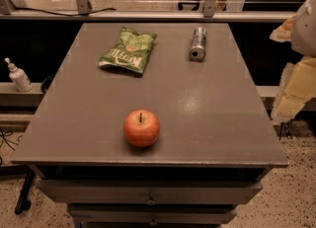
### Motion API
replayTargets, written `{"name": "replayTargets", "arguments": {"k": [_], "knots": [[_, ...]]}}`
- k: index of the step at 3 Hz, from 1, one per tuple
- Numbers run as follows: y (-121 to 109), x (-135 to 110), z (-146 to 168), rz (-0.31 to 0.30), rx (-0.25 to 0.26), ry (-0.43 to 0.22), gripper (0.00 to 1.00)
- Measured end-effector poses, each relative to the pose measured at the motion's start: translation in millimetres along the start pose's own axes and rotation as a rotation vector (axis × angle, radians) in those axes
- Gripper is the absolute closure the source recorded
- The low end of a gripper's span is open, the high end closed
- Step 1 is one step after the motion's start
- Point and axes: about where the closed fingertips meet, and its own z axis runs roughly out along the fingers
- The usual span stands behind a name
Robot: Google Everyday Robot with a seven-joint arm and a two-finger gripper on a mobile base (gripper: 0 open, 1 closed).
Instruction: Pick green jalapeno chip bag
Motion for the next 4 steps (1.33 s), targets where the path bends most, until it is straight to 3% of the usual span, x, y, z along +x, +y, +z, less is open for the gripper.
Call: {"name": "replayTargets", "arguments": {"k": [1,2,3,4], "knots": [[0.0,0.0,0.0,0.000,0.000,0.000,0.00],[-16.6,-30.2,4.7,-0.043,0.017,-0.050,0.00],[-30.6,-79.9,18.6,-0.123,0.003,-0.133,0.00],[-25.8,-126.2,44.3,-0.200,-0.037,-0.227,0.00]]}}
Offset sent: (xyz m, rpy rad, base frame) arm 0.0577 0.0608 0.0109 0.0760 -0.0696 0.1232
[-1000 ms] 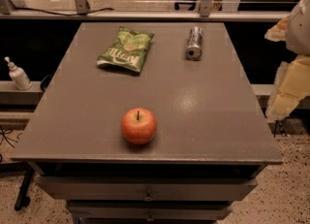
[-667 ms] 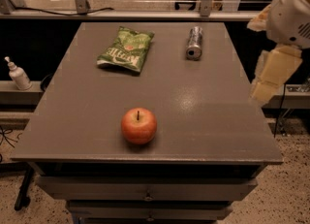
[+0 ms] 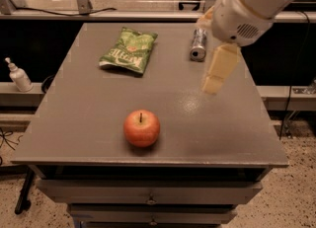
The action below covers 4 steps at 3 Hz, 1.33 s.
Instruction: Pick green jalapeno chip bag
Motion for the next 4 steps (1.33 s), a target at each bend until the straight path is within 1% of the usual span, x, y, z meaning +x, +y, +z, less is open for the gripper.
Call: {"name": "replayTargets", "arguments": {"k": [1,2,3,4], "knots": [[4.2,-52.1,38.5,-0.085,-0.015,-0.112,0.00],[4.0,-52.1,38.5,-0.085,-0.014,-0.113,0.00],[-20.4,-44.3,34.9,-0.070,0.039,-0.150,0.00],[-62.4,-34.2,30.8,-0.039,0.107,-0.211,0.00]]}}
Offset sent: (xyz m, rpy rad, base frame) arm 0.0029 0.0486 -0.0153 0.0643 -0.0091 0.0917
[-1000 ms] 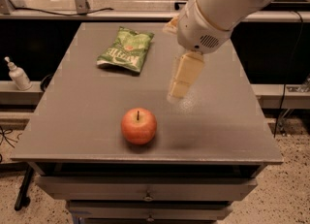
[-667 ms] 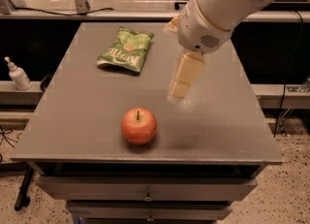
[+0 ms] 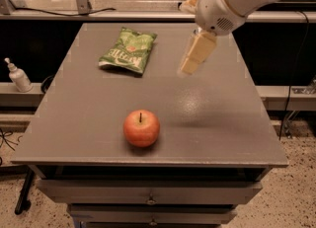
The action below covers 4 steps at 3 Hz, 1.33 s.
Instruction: Pick green jalapeno chip bag
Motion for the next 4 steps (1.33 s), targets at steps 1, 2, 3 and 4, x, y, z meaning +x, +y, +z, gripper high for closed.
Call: {"name": "replayTargets", "arguments": {"k": [1,2,3,4], "knots": [[-44.3,3.2,15.4,0.048,0.045,-0.068,0.00],[-69.7,-10.6,48.7,0.095,0.064,-0.114,0.00],[-81.8,-32.2,87.4,0.156,0.087,-0.127,0.00],[-75.9,-43.8,122.1,0.212,0.083,-0.128,0.00]]}}
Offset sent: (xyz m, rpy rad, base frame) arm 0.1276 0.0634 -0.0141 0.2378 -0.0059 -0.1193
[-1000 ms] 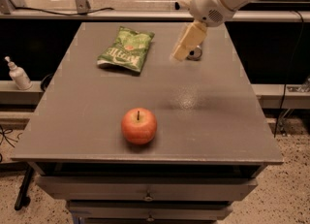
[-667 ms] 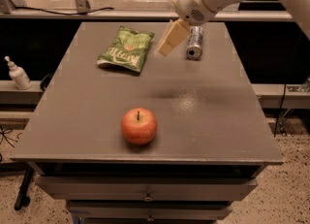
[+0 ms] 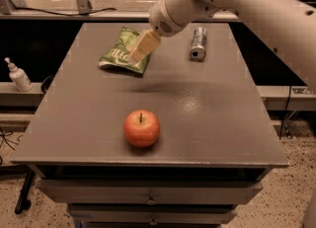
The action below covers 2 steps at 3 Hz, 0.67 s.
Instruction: Pick green jalapeno chip bag
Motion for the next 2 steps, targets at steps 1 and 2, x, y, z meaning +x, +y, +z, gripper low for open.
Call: {"name": "replayTargets", "arguments": {"k": [1,2], "knots": [[4.9,11.9,28.2,0.066,0.002,0.018,0.00],[2.2,26.3,44.0,0.118,0.007,0.026,0.00]]}}
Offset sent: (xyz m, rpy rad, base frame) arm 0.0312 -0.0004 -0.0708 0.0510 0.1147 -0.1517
